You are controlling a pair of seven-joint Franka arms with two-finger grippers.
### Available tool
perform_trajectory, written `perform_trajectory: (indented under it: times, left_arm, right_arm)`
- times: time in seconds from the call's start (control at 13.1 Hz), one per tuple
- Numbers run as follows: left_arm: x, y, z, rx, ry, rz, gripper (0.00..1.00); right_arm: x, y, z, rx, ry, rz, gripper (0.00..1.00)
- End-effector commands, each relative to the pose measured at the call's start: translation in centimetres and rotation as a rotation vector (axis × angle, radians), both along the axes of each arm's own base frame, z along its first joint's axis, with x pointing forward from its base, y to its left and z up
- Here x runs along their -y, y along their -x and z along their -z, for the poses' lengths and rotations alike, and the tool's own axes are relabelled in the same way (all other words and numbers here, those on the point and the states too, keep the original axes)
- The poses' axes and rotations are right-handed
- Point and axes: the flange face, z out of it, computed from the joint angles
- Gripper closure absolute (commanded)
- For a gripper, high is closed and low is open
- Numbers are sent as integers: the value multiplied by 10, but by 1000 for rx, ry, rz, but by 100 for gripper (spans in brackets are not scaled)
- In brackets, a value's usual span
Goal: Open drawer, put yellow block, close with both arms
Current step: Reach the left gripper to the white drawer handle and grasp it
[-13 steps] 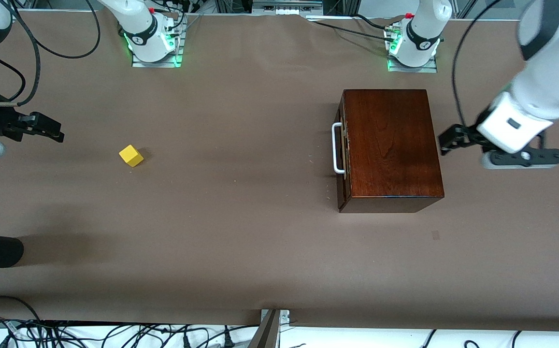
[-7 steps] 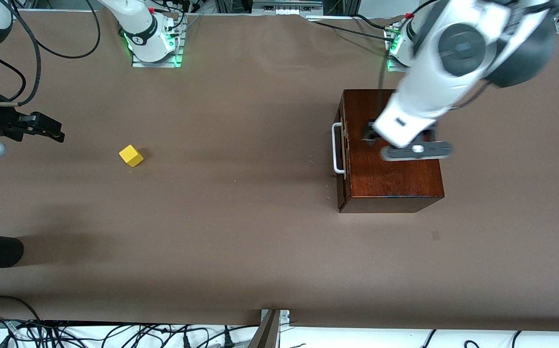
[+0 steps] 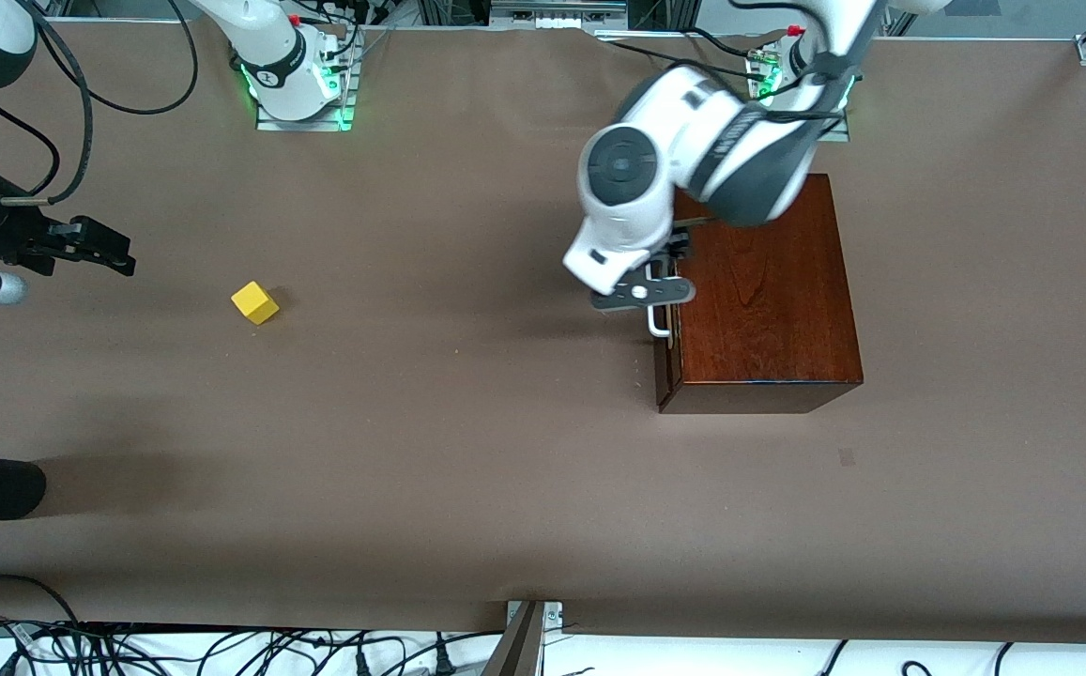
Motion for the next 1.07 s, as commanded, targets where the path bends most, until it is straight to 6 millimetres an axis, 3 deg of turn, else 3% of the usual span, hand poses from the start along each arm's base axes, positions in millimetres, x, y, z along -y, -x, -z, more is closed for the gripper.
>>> perform_trajectory:
  times: [0.0,0.15,0.31,0.99]
  left_arm:
    - [36,16,32,44,-105,55,0]
    - [37,15,64,46,-160,75,0]
    - [38,7,79,104,-177,110,0]
    - [24,-7,99,136,-253,139,0]
  right_arm:
    - [-2,2,-6,0,-3,-13,0]
    - [-2,2,-5,-2,-4,-13,0]
    - [-3,2,-6,1,-4,-13,0]
    - [1,2,1,-19,-2,-5,0]
